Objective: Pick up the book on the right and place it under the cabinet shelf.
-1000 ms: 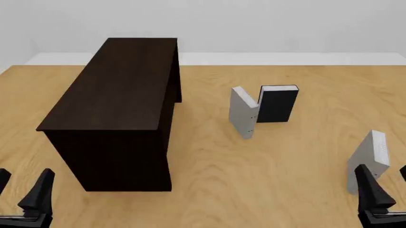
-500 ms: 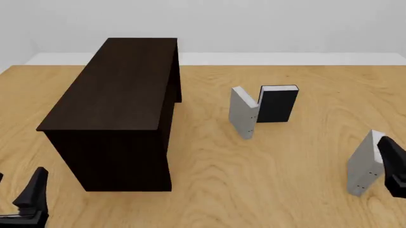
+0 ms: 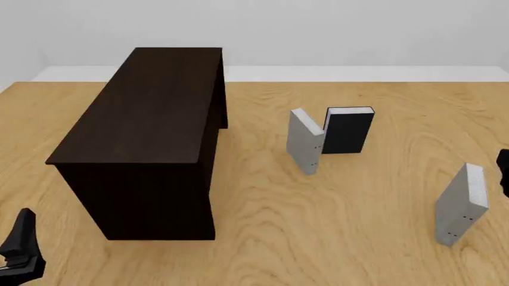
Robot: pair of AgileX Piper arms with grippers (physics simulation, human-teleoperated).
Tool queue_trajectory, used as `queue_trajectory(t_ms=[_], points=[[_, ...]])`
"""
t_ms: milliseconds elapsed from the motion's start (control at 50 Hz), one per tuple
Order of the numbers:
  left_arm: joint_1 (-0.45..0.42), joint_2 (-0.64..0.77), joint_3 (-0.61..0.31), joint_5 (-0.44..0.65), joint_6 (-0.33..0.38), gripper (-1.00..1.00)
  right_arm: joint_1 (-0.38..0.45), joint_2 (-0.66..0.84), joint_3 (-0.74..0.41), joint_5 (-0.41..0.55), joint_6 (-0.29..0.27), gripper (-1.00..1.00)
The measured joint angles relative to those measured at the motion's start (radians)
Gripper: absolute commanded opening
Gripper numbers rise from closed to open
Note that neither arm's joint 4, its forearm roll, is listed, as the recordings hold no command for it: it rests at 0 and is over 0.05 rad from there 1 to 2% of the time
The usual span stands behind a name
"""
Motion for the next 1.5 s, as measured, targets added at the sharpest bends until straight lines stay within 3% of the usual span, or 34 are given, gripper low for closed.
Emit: queue_trajectory(t_ms=[280, 660, 1500], points=[[0.019, 0.0, 0.0, 0.003, 0.001, 1.0, -0.052, 0.107, -0.044, 0.025, -0.006, 1.0], [0.024, 0.0, 0.002, 0.001, 0.002, 1.0, -0.088, 0.211, -0.021, -0.021, -0.009, 1.0], [0.025, 0.0, 0.002, -0.003, 0.0, 1.0, -0.095, 0.469, 0.163, -0.342, 0.064, 1.0]])
